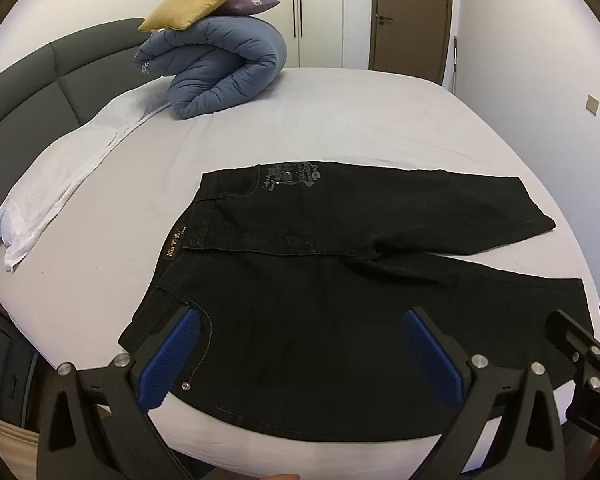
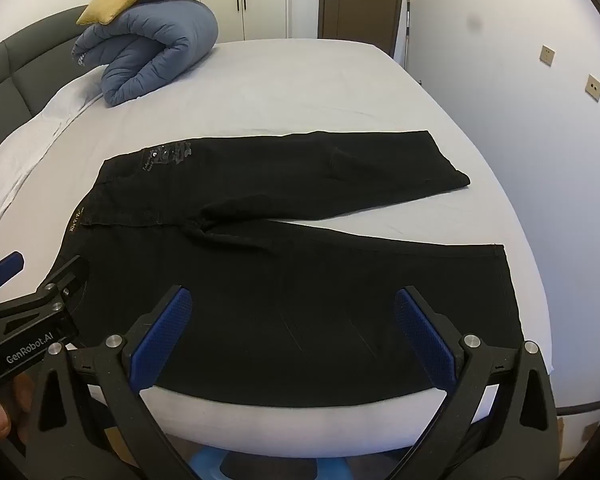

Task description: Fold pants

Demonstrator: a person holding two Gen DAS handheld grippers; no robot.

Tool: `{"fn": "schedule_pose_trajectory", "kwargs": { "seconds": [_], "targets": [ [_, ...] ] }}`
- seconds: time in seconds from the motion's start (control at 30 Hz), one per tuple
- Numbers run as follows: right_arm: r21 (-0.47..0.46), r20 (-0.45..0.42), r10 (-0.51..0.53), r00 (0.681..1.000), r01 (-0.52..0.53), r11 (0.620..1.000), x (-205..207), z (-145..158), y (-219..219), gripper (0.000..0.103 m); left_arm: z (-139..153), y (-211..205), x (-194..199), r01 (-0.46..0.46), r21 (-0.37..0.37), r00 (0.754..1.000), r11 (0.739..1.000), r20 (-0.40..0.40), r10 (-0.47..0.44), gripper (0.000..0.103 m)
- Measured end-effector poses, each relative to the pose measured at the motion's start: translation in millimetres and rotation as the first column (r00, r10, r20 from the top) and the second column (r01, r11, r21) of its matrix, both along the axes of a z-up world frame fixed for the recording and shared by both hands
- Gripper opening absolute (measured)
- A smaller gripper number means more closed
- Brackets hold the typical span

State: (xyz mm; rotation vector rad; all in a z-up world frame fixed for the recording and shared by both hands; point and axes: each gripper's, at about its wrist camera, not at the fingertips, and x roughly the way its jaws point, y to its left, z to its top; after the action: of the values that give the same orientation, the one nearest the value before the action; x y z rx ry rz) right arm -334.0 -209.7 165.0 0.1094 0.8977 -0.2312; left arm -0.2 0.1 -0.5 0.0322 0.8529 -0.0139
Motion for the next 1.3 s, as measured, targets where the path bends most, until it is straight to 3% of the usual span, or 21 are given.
{"fn": "schedule_pose_trajectory", "kwargs": {
  "seconds": [1.3],
  "targets": [
    [0.006, -0.006, 0.002, 1.0, -0.002, 1.0, 1, -5, 2, 0.103, -5, 13, -3, -0.006, -0.003, 1.0, 1.0, -0.006, 0.006, 0.103]
  ]
}}
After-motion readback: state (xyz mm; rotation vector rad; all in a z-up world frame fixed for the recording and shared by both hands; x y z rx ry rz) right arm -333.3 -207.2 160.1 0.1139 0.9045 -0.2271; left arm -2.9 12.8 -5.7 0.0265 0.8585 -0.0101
